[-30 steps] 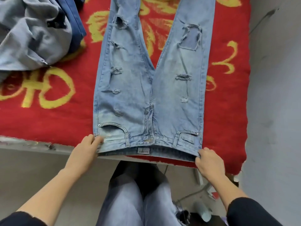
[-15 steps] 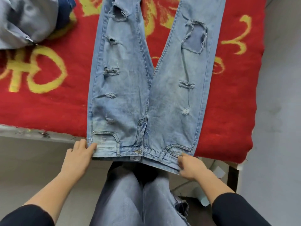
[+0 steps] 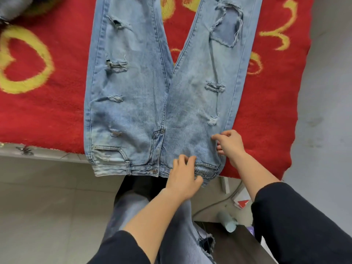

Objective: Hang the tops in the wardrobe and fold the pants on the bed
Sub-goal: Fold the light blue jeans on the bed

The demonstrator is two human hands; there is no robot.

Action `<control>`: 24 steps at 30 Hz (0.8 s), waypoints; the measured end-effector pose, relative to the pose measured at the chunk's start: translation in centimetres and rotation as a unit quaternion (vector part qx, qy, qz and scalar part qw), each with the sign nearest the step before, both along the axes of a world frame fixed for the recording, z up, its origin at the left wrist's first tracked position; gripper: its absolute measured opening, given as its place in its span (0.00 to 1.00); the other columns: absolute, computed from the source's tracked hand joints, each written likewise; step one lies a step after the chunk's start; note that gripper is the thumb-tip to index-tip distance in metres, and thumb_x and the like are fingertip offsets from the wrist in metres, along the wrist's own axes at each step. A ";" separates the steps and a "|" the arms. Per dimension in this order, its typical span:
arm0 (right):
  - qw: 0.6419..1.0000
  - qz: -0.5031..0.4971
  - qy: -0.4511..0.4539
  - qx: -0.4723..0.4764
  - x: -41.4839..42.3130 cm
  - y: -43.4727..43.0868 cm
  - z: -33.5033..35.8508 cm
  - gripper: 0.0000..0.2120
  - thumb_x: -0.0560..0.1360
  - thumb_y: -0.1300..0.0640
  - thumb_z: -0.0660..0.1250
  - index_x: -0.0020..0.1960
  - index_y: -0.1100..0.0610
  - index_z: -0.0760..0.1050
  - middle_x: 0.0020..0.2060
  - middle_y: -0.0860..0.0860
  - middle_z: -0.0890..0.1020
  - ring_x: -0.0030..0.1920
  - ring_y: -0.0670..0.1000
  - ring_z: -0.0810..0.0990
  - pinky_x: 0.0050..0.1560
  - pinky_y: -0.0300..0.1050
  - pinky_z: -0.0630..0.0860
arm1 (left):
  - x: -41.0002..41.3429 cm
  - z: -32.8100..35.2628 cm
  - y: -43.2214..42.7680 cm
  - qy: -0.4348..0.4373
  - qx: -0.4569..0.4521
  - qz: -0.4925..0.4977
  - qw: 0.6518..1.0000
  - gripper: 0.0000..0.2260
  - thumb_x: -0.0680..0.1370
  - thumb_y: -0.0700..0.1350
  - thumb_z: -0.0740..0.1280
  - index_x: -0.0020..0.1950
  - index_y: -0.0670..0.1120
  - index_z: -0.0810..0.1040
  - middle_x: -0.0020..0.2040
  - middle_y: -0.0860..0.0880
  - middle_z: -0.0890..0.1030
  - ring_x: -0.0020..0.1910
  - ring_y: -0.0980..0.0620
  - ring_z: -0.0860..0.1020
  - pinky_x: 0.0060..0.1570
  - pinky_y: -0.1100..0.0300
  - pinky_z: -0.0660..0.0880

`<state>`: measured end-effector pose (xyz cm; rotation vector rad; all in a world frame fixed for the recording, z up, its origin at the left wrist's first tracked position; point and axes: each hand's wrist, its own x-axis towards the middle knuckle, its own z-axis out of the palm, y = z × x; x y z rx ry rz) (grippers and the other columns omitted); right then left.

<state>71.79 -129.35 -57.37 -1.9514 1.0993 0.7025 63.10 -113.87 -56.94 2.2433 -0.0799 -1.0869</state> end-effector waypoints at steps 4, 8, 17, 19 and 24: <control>0.996 -0.029 -0.014 0.082 0.8 0.8 0.6 0.06 0.72 0.67 0.63 0.40 0.58 0.74 0.32 0.56 0.80 0.27 0.49 0.79 0.29 0.40 0.75 | 0.8 0.0 -0.9 0.065 0.012 0.040 0.997 0.27 0.75 0.58 0.65 0.68 0.47 0.63 0.62 0.45 0.63 0.61 0.42 0.62 0.62 0.50 0.65; 0.982 0.081 -0.032 -0.168 2.4 -0.6 0.3 0.20 0.69 0.59 0.70 0.59 0.59 0.71 0.56 0.57 0.75 0.56 0.57 0.75 0.54 0.47 0.71 | 1.9 -0.2 -0.5 0.104 0.004 0.039 0.994 0.25 0.75 0.55 0.65 0.69 0.47 0.64 0.64 0.44 0.62 0.64 0.41 0.62 0.63 0.49 0.65; 1.000 0.017 -0.010 0.025 2.9 1.9 1.2 0.07 0.65 0.64 0.72 0.36 0.59 0.74 0.26 0.52 0.76 0.24 0.48 0.73 0.26 0.42 0.71 | 2.0 -0.3 -0.3 0.145 -0.021 0.082 0.986 0.37 0.69 0.68 0.65 0.71 0.49 0.63 0.66 0.43 0.63 0.67 0.39 0.60 0.66 0.49 0.63; 0.992 -0.018 0.030 0.121 3.8 3.5 2.1 0.08 0.68 0.66 0.71 0.37 0.60 0.73 0.19 0.50 0.69 0.17 0.45 0.66 0.23 0.38 0.71 | 2.3 0.2 -1.0 0.161 -0.015 0.114 0.980 0.43 0.65 0.72 0.64 0.72 0.48 0.62 0.67 0.42 0.65 0.68 0.38 0.62 0.66 0.46 0.65; 0.967 -0.013 0.068 0.246 6.3 8.2 4.5 0.03 0.74 0.64 0.69 0.41 0.62 0.76 0.23 0.51 0.77 0.18 0.44 0.71 0.26 0.38 0.78 | 3.2 1.1 -0.8 0.172 -0.049 0.347 0.921 0.23 0.70 0.54 0.68 0.61 0.44 0.73 0.52 0.43 0.80 0.52 0.41 0.77 0.45 0.58 0.70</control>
